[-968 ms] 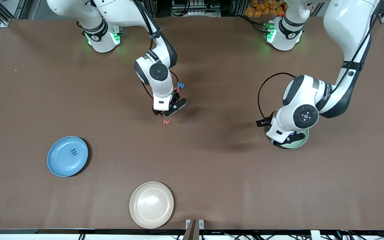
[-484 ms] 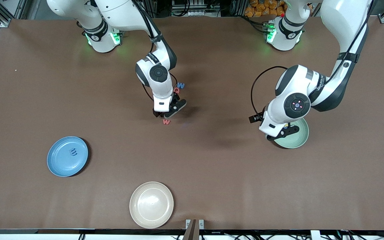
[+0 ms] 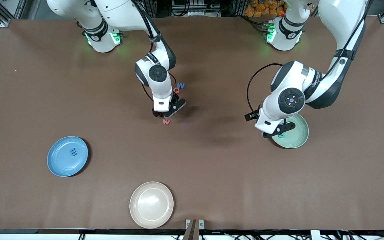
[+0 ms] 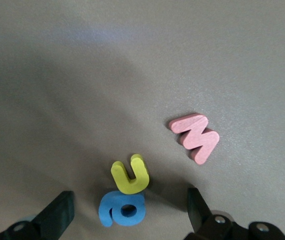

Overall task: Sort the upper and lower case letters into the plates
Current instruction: 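Grasp the blue a with the right gripper while the left gripper returns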

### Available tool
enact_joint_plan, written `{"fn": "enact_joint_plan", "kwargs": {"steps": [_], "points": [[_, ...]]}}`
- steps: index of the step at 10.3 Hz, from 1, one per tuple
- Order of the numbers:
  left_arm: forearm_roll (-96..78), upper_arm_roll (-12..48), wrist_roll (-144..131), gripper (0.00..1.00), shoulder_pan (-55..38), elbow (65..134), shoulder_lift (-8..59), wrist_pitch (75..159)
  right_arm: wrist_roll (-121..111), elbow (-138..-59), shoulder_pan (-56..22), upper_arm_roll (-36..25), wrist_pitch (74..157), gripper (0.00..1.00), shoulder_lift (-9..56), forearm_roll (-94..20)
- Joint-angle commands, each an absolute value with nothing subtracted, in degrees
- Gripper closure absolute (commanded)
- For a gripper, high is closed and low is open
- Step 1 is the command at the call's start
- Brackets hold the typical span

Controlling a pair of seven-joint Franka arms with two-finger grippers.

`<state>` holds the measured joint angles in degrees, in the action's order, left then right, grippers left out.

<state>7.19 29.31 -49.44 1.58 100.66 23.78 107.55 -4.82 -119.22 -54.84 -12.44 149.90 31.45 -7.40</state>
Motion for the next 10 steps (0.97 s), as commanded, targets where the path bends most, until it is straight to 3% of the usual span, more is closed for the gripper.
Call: {"fn": "enact_joint_plan", "kwargs": {"steps": [1, 2, 4, 5, 10], "points": [[7.6, 31.8, -53.3, 0.00, 1.9, 100.7, 22.9, 106.4, -6.4, -121.4, -54.3, -12.4, 149.7, 0.00, 29.4, -8.2], [7.6, 32.6, -54.7, 0.00, 1.8, 100.6, 23.0, 106.4, -6.4, -121.4, -54.2, -12.4, 149.6, 0.02, 29.1, -8.2], [7.6, 32.8, -56.0, 0.00, 1.6, 100.4, 23.2, 106.4, -6.4, -121.4, -54.1, -12.3, 149.6, 0.85, 28.9, -8.2], [7.5, 33.3, -56.2, 0.00, 1.6, 100.4, 23.1, 106.4, -6.4, -121.4, -54.1, -12.3, 149.5, 1.00, 28.6, -8.2], [7.0, 37.2, -61.9, 0.00, 1.5, 99.9, 23.4, 106.5, -5.9, -121.4, -53.5, -12.2, 148.5, 1.00, 26.2, -8.3]]}}
